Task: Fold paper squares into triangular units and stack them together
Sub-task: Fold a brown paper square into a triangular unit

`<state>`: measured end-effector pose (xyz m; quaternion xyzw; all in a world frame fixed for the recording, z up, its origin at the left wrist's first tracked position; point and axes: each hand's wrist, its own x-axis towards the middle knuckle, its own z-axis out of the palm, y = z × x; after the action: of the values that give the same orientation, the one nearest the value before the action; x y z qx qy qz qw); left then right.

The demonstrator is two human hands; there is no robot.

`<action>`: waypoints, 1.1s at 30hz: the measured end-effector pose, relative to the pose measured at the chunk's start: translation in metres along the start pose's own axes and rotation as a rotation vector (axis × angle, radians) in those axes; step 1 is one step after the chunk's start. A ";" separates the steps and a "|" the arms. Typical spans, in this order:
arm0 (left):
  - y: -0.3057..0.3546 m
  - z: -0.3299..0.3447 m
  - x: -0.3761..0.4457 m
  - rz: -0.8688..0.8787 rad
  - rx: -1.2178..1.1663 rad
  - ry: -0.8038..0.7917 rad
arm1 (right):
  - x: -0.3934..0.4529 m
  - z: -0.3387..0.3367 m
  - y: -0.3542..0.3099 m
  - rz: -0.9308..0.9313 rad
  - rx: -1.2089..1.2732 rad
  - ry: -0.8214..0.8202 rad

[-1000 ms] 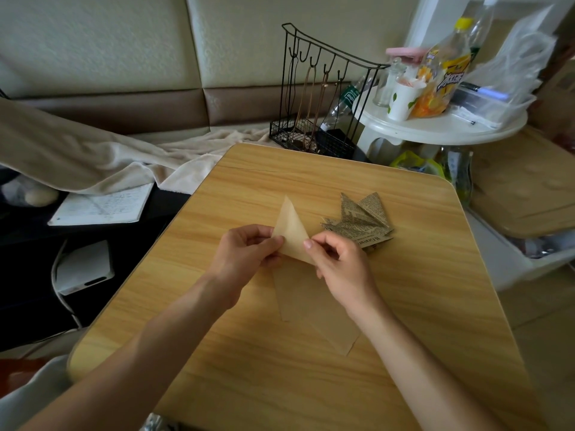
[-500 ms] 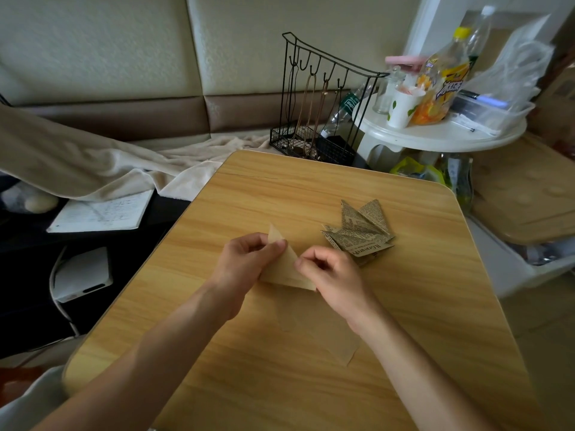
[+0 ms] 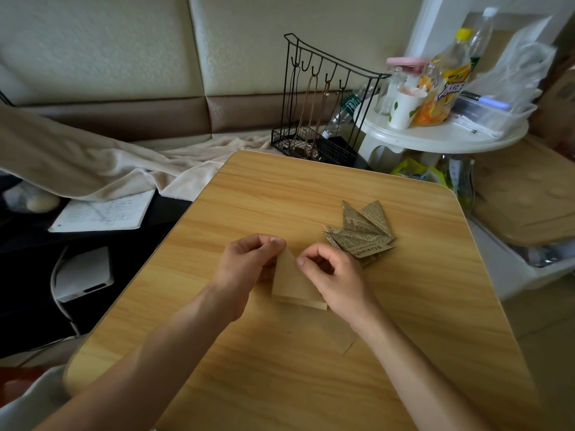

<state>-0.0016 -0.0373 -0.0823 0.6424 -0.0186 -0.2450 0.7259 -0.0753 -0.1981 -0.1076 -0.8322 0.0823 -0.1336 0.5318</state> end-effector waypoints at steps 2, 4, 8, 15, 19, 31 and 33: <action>-0.002 0.003 -0.001 -0.001 0.011 -0.014 | 0.001 0.001 -0.002 -0.036 0.000 0.009; -0.004 0.006 -0.002 0.004 0.030 -0.024 | 0.002 0.002 -0.002 -0.045 -0.011 0.018; -0.004 0.006 -0.002 0.026 0.078 -0.041 | 0.001 0.004 0.000 -0.048 0.038 0.007; -0.002 0.006 -0.004 0.000 0.105 -0.100 | 0.004 0.004 0.007 0.015 0.033 0.081; -0.002 0.005 -0.007 0.031 0.141 -0.083 | 0.004 0.003 0.007 -0.020 0.049 0.064; -0.001 -0.001 0.000 0.017 0.000 0.133 | 0.004 0.001 0.008 -0.021 0.036 0.045; -0.001 -0.003 0.001 0.015 0.000 0.089 | 0.004 0.002 0.009 -0.028 0.009 0.058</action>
<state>-0.0002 -0.0345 -0.0845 0.6526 0.0090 -0.2109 0.7277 -0.0710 -0.2016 -0.1163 -0.8265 0.0854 -0.1655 0.5312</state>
